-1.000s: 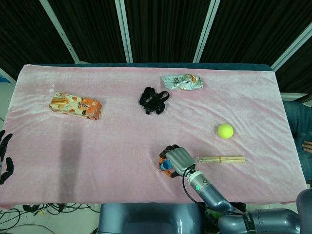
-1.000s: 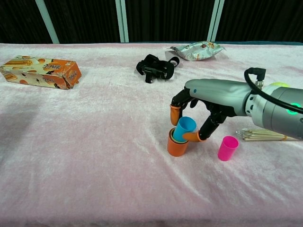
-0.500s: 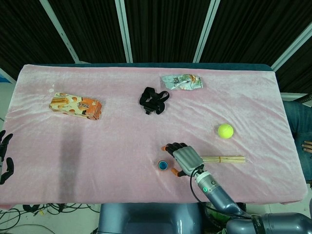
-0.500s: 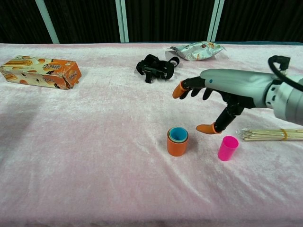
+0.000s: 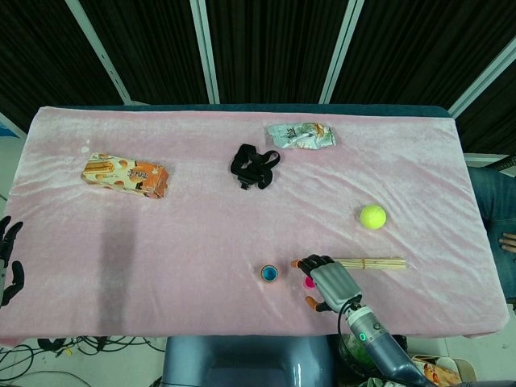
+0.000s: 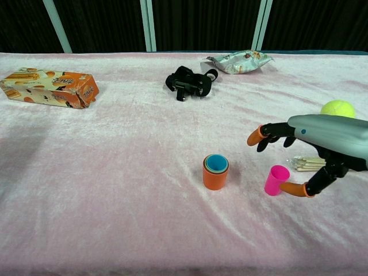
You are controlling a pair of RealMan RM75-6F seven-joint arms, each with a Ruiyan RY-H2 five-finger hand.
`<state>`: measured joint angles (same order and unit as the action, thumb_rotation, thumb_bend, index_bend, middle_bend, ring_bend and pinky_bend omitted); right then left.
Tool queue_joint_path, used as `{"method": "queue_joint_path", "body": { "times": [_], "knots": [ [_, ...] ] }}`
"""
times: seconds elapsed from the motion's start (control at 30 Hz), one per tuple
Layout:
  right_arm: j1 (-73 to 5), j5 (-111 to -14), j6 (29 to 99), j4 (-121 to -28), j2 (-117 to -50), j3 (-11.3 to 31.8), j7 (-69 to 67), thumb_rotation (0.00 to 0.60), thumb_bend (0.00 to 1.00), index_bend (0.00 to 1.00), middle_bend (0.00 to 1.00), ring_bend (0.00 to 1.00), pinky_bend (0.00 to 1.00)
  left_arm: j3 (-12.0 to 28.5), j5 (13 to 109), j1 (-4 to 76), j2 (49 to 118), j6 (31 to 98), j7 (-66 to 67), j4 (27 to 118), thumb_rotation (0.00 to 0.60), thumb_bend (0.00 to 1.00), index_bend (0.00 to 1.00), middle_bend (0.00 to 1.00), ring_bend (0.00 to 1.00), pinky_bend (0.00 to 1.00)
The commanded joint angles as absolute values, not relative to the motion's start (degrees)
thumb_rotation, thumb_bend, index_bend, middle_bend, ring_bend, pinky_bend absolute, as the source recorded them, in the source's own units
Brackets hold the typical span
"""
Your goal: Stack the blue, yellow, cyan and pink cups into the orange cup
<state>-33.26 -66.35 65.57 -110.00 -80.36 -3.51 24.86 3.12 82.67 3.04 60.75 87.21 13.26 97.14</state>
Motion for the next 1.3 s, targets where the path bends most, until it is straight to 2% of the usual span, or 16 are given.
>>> {"method": "queue_joint_path", "body": {
  "times": [0.03,0.33,0.9,1.3],
  "knots": [
    [-32.34,-67.49,65.97,-107.34,-82.37,-3.31,24.19,0.6,0.25,0.25,0.25,0.16,0.2,3.13,82.66,3.03,60.76,87.23,13.21,97.13,0.6,0.68,0.09,0.02,0.0,0.03],
    [-30.98,-68.17,64.74,-101.42,-85.24,-2.7,21.7,0.6,0.25,0.36,0.34,0.16,0.2,3.21,82.24,3.12,60.72,86.89,13.26,97.03,0.6,0.68,0.09,0.02,0.0,0.03],
    [-29.91,-69.33,63.25,-97.76,-86.61,-1.07,20.19,0.6,0.27,0.41,0.38,0.17,0.2,3.06,82.23,3.21,60.85,86.62,13.76,97.06,0.6,0.68,0.09,0.02,0.0,0.03],
    [-29.66,-69.6,61.98,-96.26,-87.27,-0.04,19.49,0.6,0.28,0.51,0.45,0.21,0.2,3.09,82.15,3.19,60.81,86.68,13.77,97.09,0.6,0.68,0.09,0.02,0.0,0.03]
  ]
}}
